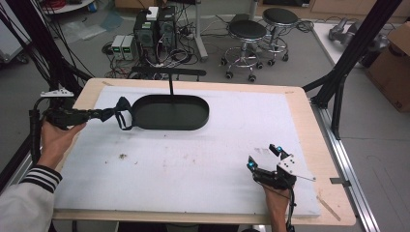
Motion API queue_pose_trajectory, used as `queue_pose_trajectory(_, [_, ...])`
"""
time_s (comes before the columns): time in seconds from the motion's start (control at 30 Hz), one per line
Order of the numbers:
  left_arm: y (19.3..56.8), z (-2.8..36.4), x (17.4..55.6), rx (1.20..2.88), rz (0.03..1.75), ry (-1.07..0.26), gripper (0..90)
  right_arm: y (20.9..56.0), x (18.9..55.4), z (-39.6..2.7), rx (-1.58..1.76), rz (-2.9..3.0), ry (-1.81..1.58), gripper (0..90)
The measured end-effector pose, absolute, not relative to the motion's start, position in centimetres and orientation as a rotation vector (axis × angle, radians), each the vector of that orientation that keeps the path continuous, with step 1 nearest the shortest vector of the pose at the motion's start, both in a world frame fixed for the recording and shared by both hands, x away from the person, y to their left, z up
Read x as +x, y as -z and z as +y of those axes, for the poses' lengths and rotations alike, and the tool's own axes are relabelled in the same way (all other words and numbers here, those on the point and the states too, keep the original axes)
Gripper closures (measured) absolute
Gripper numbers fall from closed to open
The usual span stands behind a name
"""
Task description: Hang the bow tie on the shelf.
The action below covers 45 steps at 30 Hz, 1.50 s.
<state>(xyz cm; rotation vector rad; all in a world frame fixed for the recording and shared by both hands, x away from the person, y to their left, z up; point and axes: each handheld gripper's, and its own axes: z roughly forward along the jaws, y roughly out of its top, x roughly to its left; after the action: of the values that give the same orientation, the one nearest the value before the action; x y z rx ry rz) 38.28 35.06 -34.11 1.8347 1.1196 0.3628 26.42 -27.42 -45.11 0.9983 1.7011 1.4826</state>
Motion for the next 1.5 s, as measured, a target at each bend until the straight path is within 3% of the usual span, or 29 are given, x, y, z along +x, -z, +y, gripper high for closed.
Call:
queue_pose_trajectory(0.73, [29.1,31.5,38.9,1.663,0.927,-0.431,86.1,45.1,26.4,-27.4,0.996,1.702,-1.485,10.1])
queue_pose_trajectory(1.13, [27.3,30.6,43.6,1.596,0.983,-0.518,86.1,45.1,26.4,-27.4,1.000,1.704,-1.490,10.1])
queue_pose_trajectory(1.5, [29.0,31.1,45.5,1.653,1.047,-0.595,86.2,45.1,26.4,-27.4,1.000,1.705,-1.489,10.1])
